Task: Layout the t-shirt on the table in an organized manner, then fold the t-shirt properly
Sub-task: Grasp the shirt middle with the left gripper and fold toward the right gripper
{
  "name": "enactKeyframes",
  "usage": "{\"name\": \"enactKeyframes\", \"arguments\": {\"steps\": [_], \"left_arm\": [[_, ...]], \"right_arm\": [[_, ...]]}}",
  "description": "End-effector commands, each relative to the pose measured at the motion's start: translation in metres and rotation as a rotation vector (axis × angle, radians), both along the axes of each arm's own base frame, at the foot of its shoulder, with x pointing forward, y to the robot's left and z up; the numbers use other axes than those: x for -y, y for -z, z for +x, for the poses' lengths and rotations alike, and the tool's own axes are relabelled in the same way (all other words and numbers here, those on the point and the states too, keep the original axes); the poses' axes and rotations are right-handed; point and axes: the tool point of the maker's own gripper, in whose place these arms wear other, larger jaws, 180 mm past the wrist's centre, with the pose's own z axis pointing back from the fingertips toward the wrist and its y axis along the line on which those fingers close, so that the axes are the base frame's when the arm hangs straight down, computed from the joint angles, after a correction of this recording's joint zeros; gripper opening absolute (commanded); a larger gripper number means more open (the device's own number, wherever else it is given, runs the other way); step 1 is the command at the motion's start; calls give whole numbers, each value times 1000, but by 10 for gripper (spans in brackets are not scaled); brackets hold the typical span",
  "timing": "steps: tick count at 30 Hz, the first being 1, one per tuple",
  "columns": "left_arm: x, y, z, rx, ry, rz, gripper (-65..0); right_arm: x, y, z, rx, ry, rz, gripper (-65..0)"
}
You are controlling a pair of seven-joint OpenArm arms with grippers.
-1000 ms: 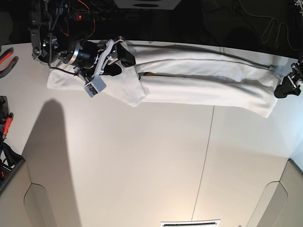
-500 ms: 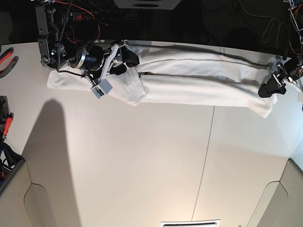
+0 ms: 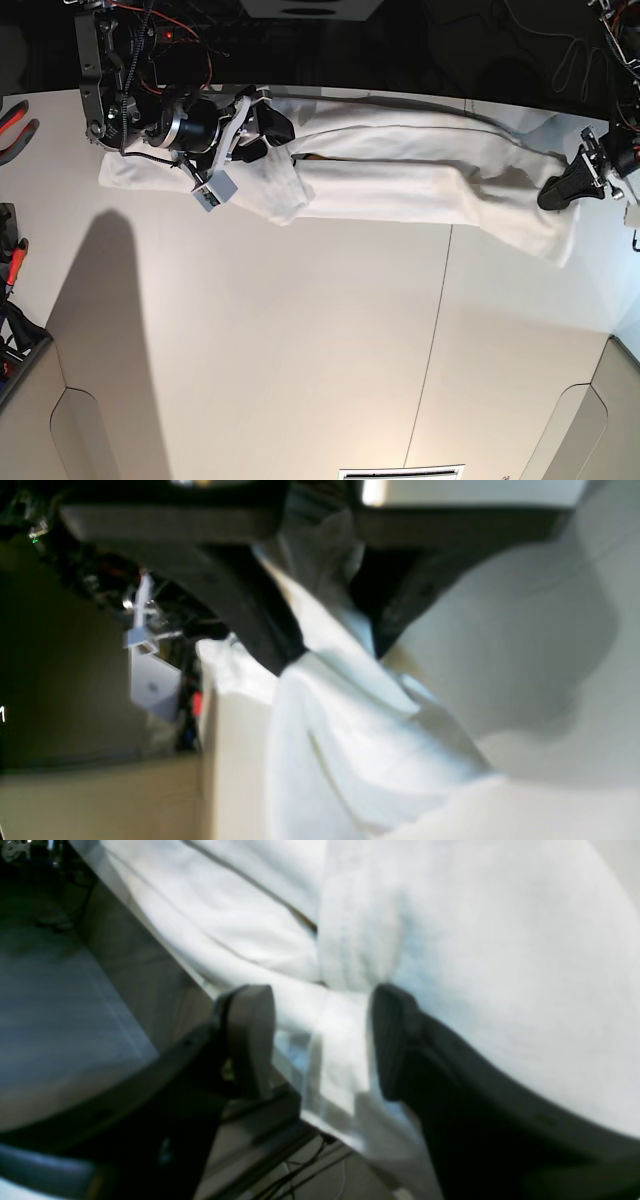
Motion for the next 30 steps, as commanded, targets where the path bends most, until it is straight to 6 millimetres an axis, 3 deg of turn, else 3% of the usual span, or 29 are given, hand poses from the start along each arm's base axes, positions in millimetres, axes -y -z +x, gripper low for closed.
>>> {"name": "enactKeyframes", "arguments": {"steps": [1, 10, 16, 26, 30], "left_arm": [[7, -12, 4, 52, 22, 9, -650], [115, -43, -4, 214, 183, -29, -650], [171, -44, -5, 231, 274, -122, -650], [224, -33, -8, 213, 343, -143, -650], [236, -34, -10, 215, 363, -162, -650]], "right_arm": [[-3, -10, 9, 35, 8, 30, -334], [-6, -15, 17, 54, 11, 42, -334], [-6, -16, 19, 59, 11, 42, -334], [-8, -18, 19, 58, 13, 57, -334], [-10, -20, 20, 57, 16, 72, -334]]}}
